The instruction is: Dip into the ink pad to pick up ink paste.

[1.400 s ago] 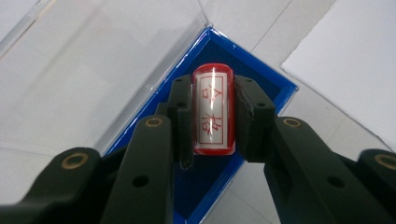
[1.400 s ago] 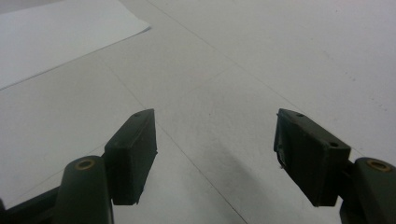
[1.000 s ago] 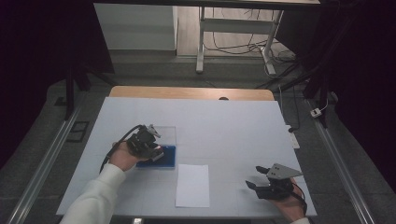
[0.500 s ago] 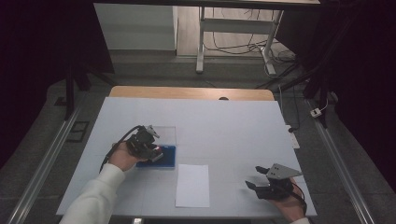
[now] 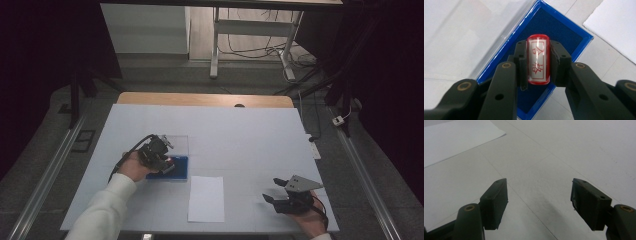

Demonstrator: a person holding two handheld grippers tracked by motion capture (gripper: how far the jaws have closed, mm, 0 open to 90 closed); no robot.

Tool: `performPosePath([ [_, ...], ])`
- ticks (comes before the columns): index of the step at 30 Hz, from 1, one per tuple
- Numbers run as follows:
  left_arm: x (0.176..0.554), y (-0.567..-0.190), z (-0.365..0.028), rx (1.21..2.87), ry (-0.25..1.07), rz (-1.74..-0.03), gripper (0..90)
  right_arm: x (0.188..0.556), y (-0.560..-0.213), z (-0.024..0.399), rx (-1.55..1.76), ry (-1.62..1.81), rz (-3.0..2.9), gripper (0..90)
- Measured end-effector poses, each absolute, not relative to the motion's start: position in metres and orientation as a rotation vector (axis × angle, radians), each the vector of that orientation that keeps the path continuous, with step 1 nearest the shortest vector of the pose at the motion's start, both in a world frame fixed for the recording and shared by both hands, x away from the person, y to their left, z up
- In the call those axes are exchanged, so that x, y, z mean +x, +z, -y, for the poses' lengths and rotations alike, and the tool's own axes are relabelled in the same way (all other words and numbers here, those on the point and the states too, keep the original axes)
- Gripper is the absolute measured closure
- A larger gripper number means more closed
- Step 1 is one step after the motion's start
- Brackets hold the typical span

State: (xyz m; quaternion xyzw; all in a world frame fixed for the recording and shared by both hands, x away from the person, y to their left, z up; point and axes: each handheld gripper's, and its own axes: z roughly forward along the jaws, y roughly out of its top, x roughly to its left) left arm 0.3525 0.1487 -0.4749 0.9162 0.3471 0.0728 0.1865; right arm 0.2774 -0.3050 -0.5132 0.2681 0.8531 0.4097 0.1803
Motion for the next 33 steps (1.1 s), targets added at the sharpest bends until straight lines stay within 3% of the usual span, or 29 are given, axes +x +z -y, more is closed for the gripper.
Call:
performPosePath([
  [33,0.3475,-0.4806,-0.1472,2.545,0.245,-0.987,70.8,0.2778,-0.5147,0.2999,0.744,1.137,-2.425,29.5],
])
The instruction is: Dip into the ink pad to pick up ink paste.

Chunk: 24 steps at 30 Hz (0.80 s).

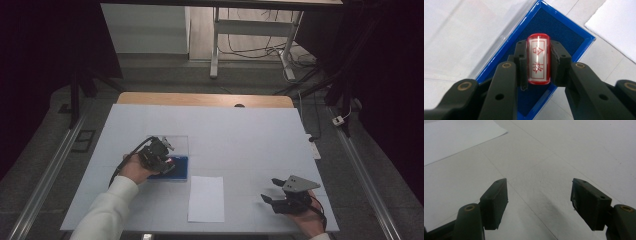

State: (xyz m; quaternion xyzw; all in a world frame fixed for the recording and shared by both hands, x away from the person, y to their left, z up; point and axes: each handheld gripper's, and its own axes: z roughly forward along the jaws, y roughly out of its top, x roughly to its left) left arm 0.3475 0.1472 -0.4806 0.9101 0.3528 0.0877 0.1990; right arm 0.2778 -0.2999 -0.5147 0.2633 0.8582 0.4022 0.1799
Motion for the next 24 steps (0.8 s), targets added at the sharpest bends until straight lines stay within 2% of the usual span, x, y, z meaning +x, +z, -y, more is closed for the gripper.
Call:
performPosePath([
  [20,0.3458,-0.4802,-0.1478,2.534,0.257,-0.986,70.5,0.2767,-0.5137,0.2976,0.731,1.141,-2.426,29.5],
  [24,0.3408,-0.4764,-0.1512,2.521,0.298,-0.945,70.1,0.2766,-0.5129,0.2982,0.728,1.145,-2.422,29.5],
])
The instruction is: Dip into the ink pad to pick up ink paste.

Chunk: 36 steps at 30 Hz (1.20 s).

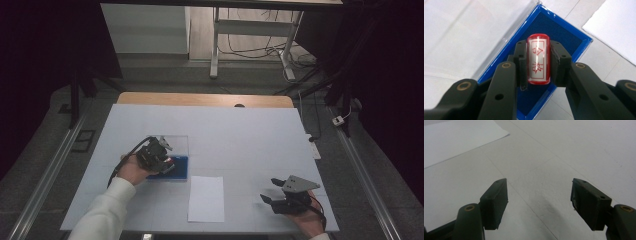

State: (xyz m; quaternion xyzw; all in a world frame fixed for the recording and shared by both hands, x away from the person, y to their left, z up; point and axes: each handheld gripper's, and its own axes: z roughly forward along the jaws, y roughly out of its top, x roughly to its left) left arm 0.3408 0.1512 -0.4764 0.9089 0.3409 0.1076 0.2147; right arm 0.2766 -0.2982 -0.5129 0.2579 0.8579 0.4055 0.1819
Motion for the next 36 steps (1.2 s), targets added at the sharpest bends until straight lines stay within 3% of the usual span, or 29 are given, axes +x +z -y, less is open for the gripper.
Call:
performPosePath([
  [12,0.332,-0.445,-0.170,2.309,0.328,-0.973,69.9,0.277,-0.512,0.303,0.746,1.144,-2.408,29.5],
  [36,0.311,-0.429,-0.176,2.245,0.303,-0.890,69.8,0.276,-0.514,0.302,0.746,1.123,-2.414,29.5],
])
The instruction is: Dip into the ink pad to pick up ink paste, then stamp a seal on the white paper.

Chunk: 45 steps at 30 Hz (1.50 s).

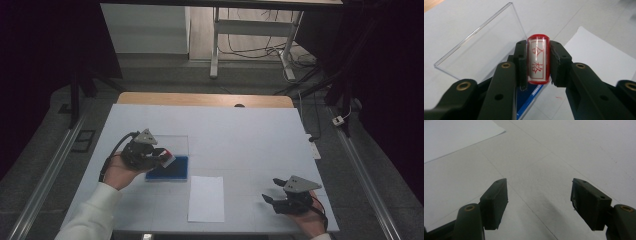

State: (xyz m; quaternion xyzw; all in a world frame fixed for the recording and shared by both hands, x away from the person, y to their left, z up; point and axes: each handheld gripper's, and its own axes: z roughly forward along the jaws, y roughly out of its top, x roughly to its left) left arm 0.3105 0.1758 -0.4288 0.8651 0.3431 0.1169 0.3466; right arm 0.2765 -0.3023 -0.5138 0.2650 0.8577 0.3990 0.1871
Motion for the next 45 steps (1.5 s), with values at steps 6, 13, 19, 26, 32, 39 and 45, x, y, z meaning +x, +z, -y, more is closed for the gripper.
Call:
performPosePath([
  [6,0.309,-0.429,-0.172,2.246,0.298,-0.875,69.7,0.276,-0.513,0.302,0.737,1.107,-2.411,29.5],
  [13,0.304,-0.427,-0.165,2.247,0.275,-0.833,69.7,0.276,-0.514,0.303,0.742,1.101,-2.412,29.5],
  [19,0.302,-0.430,-0.153,2.268,0.249,-0.795,69.7,0.276,-0.514,0.303,0.738,1.102,-2.416,29.5],
  [26,0.300,-0.433,-0.143,2.282,0.218,-0.765,69.7,0.276,-0.514,0.302,0.739,1.095,-2.418,29.5],
  [32,0.299,-0.434,-0.137,2.297,0.205,-0.746,69.7,0.276,-0.515,0.303,0.742,1.092,-2.418,29.5],
  [39,0.296,-0.435,-0.128,2.317,0.186,-0.725,69.7,0.276,-0.514,0.303,0.744,1.095,-2.418,29.5],
  [45,0.294,-0.438,-0.119,2.335,0.167,-0.703,69.7,0.276,-0.514,0.303,0.747,1.101,-2.418,29.5],
])
